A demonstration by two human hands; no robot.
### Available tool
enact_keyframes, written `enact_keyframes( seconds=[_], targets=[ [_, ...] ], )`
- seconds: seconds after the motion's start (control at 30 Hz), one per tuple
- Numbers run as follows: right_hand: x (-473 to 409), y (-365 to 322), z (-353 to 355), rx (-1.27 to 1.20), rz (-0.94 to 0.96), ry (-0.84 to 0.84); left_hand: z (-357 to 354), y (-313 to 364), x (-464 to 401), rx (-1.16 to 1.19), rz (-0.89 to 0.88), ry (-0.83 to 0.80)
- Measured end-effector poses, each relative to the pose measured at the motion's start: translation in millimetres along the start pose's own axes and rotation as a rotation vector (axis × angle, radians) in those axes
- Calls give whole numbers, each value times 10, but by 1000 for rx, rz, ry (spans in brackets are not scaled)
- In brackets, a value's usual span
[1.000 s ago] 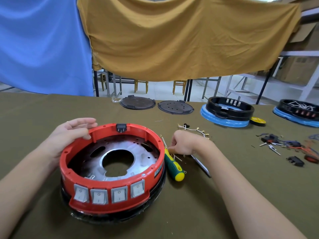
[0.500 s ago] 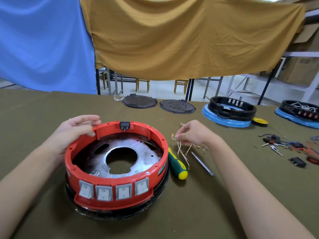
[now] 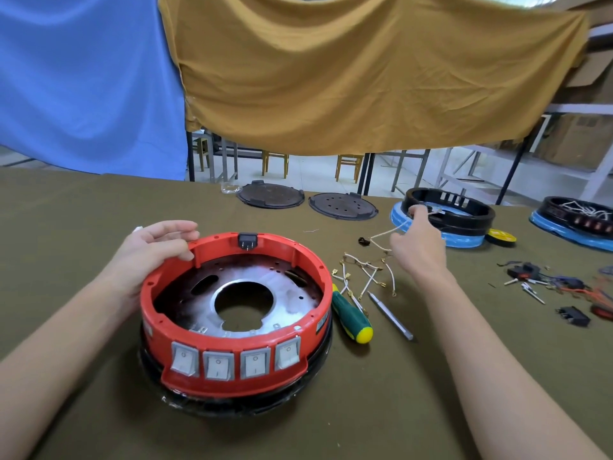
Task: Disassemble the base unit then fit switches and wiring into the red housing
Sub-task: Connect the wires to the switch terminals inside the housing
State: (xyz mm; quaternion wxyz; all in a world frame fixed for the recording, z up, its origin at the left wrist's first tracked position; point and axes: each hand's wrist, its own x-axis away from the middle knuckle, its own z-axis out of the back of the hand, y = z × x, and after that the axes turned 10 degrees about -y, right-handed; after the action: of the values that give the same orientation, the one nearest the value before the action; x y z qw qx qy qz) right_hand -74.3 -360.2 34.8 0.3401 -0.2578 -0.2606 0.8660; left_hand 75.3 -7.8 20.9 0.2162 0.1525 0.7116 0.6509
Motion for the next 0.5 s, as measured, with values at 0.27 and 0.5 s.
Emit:
enact_keyframes(
  seconds=[0.27, 0.5],
  targets=[
    [-31, 173, -243, 178, -70, -190, -3, -11, 0, -7, -14, -10],
    [-57, 151, -231, -108, -16, -49, 13, -18, -9, -13, -11, -20]
  ],
)
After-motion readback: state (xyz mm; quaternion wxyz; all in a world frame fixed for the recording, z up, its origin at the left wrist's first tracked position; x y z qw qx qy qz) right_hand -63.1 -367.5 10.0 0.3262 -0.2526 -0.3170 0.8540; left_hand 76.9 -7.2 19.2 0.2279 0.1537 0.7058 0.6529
